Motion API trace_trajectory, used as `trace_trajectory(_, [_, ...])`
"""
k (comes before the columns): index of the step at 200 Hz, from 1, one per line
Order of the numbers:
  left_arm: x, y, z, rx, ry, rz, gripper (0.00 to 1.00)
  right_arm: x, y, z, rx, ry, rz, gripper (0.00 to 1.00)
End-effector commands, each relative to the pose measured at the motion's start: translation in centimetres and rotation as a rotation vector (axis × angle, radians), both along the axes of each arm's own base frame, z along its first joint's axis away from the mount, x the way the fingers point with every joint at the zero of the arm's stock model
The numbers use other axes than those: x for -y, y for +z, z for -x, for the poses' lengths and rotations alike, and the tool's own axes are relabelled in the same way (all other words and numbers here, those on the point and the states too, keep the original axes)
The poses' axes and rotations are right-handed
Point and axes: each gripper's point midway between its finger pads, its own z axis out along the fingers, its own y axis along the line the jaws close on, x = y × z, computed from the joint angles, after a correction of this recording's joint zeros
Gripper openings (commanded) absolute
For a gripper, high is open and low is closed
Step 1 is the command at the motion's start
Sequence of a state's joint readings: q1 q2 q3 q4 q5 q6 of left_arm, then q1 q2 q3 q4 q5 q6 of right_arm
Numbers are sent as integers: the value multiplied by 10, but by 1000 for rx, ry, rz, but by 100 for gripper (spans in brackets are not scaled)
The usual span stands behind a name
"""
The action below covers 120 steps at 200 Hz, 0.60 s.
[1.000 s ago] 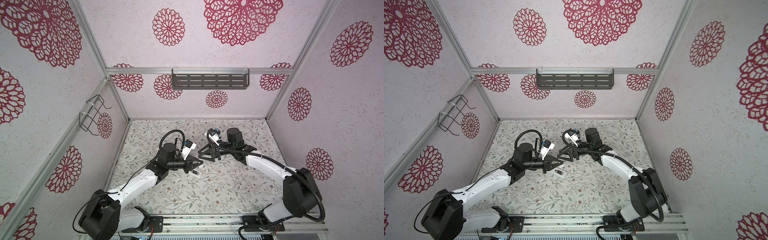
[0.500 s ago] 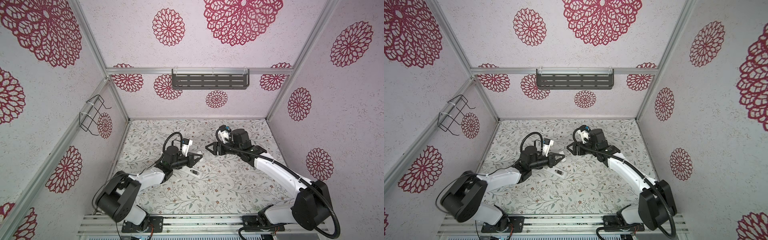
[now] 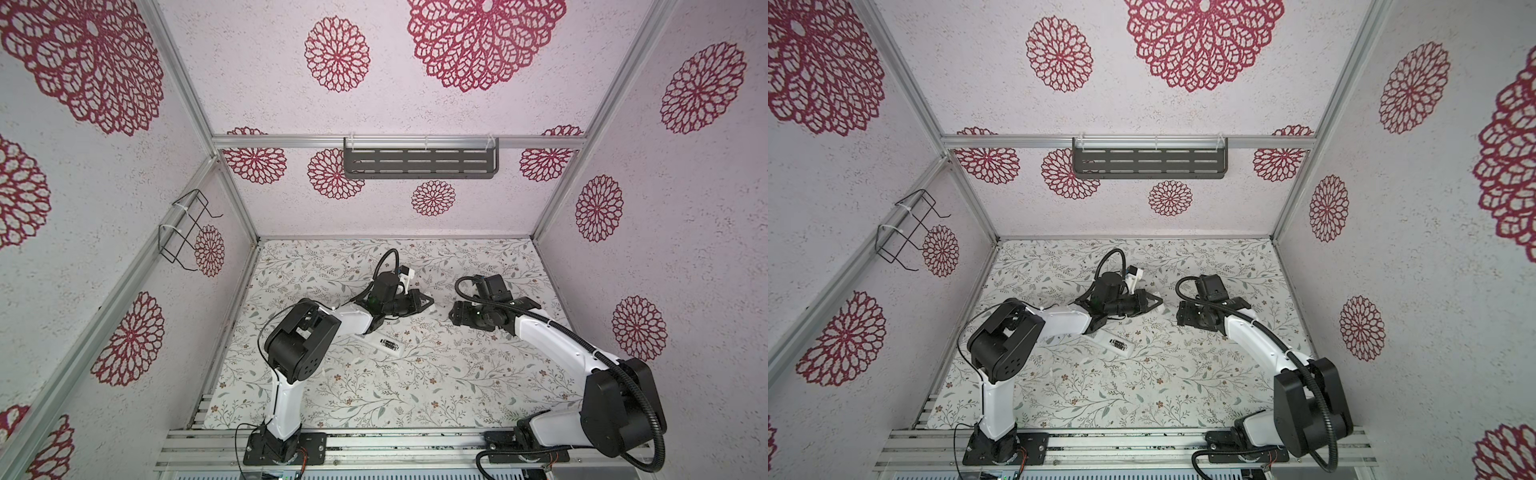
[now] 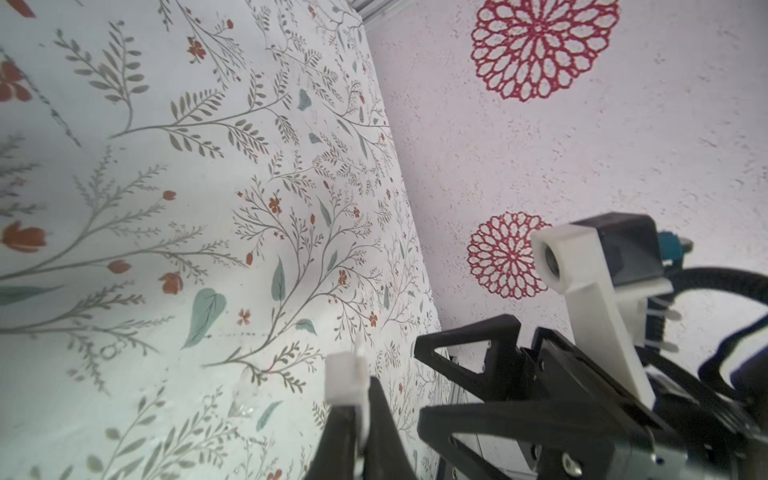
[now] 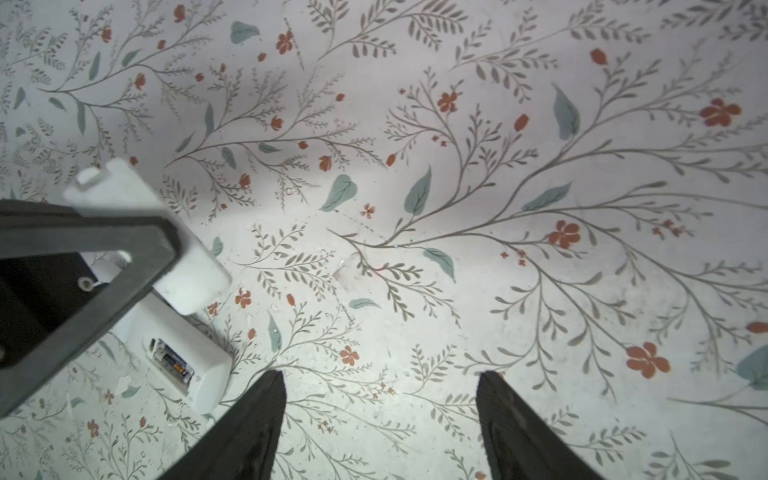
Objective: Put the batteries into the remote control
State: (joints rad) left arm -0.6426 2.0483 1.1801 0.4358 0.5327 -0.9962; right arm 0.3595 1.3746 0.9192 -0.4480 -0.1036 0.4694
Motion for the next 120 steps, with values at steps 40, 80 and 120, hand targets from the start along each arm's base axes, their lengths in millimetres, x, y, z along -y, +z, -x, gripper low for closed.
trace_trajectory(40, [-9,-65,3,-215,8,-167,8,9,4,-8,30,-43,-3,76])
trace_trajectory(80, [-15,-84,1,-271,19,-229,14,7,3,-9,30,-34,-10,76])
trace_trajectory(120, [-23,-95,2,-315,25,-258,24,2,1,-13,20,0,-13,76])
